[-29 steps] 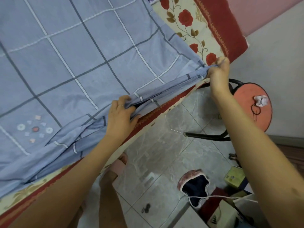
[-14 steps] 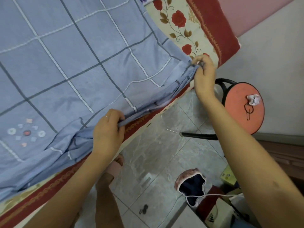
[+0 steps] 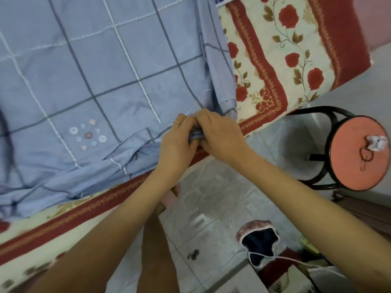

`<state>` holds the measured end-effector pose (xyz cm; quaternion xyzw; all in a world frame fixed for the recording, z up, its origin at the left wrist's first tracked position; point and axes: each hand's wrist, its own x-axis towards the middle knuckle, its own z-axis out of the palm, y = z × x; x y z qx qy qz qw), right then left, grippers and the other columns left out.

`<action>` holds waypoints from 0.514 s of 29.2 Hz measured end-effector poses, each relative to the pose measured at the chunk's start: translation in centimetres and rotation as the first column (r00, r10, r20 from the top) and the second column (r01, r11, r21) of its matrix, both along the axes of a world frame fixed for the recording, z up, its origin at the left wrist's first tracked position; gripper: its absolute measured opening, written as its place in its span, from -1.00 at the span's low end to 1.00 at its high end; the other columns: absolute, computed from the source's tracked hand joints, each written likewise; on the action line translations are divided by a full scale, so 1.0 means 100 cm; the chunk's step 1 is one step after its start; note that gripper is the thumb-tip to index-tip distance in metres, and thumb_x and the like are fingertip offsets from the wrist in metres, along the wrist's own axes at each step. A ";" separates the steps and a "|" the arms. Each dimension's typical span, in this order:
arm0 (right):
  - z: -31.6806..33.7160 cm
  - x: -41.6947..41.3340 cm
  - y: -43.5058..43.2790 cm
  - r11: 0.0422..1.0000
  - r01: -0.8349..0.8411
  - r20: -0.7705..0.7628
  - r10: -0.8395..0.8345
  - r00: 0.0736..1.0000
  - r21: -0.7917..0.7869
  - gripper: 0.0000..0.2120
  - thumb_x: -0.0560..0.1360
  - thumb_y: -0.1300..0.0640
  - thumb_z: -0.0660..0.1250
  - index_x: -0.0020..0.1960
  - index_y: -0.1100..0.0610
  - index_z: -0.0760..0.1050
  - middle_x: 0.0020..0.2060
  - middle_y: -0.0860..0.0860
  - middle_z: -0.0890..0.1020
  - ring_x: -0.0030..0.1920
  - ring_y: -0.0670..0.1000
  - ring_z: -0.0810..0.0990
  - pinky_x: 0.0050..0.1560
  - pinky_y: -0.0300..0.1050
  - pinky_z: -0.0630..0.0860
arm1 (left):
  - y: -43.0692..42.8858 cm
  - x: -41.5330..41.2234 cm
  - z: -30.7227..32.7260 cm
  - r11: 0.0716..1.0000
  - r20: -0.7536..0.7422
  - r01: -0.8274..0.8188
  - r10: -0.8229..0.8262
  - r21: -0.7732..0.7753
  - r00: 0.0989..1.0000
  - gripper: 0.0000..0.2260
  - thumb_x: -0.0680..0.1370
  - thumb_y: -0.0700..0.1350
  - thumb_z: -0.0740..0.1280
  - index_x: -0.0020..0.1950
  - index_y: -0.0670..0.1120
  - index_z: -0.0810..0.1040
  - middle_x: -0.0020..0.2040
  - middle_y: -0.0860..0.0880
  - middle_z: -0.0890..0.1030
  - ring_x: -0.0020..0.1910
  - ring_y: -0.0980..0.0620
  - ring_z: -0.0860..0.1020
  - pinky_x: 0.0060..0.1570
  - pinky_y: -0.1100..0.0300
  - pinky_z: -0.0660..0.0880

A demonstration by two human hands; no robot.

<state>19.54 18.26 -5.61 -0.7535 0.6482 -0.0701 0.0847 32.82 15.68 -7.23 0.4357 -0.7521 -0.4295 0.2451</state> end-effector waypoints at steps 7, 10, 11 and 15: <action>0.014 0.007 -0.012 0.980 0.192 0.035 -0.190 0.981 -0.053 -0.88 0.33 0.28 0.30 -0.15 0.20 0.41 -0.26 0.08 0.47 -0.44 -0.02 0.20 -0.48 -0.19 0.14 | 0.007 0.050 -0.023 0.991 0.363 0.034 0.014 -0.126 0.932 -0.74 0.31 -0.37 0.39 -0.03 -0.20 0.49 -0.09 -0.17 0.52 -0.29 -0.17 0.51 -0.51 0.18 0.27; 0.020 0.015 -0.010 0.961 0.276 0.145 -0.277 0.950 0.033 -0.85 0.39 0.28 0.22 -0.05 0.21 0.45 -0.17 0.11 0.47 -0.41 0.09 0.34 -0.49 -0.09 0.30 | 0.005 0.088 -0.033 0.992 0.456 -0.024 0.080 -0.127 0.886 -0.71 0.28 -0.38 0.42 -0.04 -0.19 0.51 -0.07 -0.17 0.54 -0.23 -0.20 0.54 -0.49 0.18 0.30; 0.020 0.018 -0.009 0.959 0.277 0.150 -0.283 0.947 0.058 -0.80 0.40 0.26 0.17 0.00 0.19 0.46 -0.13 0.11 0.48 -0.38 0.13 0.38 -0.47 -0.07 0.34 | 0.005 0.103 -0.035 0.991 0.479 -0.024 0.086 -0.135 0.874 -0.72 0.27 -0.37 0.42 -0.07 -0.20 0.52 -0.09 -0.17 0.54 -0.22 -0.20 0.54 -0.47 0.15 0.33; 0.008 0.020 -0.009 0.946 0.302 0.115 -0.315 0.942 0.114 -0.76 0.45 0.20 0.11 0.00 0.18 0.52 -0.06 0.14 0.44 -0.26 0.13 0.44 -0.41 -0.12 0.27 | 0.003 0.156 -0.043 0.978 0.640 0.089 0.054 -0.189 0.767 -0.73 0.23 -0.31 0.47 -0.13 -0.15 0.50 -0.14 -0.15 0.55 -0.22 -0.18 0.53 -0.25 0.08 0.29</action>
